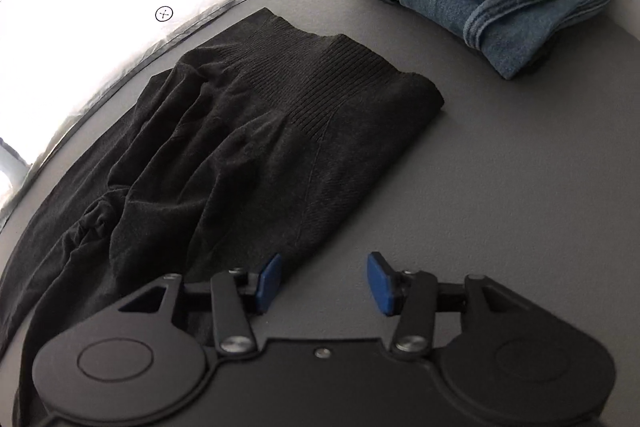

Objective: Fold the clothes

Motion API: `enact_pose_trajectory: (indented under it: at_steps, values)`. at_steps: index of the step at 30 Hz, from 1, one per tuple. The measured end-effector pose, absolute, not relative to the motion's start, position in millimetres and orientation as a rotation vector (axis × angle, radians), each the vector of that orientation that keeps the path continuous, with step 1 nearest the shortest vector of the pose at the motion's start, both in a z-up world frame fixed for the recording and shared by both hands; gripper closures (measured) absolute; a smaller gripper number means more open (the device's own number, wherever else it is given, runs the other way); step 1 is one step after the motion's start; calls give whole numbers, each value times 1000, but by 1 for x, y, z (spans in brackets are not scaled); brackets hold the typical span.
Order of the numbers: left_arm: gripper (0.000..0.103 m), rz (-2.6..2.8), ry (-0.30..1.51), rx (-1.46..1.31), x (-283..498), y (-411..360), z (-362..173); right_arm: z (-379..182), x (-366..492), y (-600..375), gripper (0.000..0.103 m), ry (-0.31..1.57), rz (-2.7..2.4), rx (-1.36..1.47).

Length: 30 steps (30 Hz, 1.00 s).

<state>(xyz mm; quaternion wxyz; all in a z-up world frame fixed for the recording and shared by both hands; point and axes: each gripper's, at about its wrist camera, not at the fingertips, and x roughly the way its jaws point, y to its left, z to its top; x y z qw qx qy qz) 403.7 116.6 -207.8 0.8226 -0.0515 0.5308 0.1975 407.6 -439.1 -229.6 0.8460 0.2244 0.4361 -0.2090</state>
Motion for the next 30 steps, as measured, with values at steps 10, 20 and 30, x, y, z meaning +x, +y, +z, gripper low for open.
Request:
enact_pose_trajectory:
  at_steps: [10, 20, 30]
  values:
    - [12, 494, 1150, -202, 406, 126, -211, -239, 435, -475, 42, 816, -508, 441]
    - [10, 476, 1154, -191, 407, 126, -212, -215, 403, -479, 99, 805, -568, 108]
    - [10, 449, 1123, -204, 390, 135, -208, -215, 390, -458, 66, 848, -612, 54]
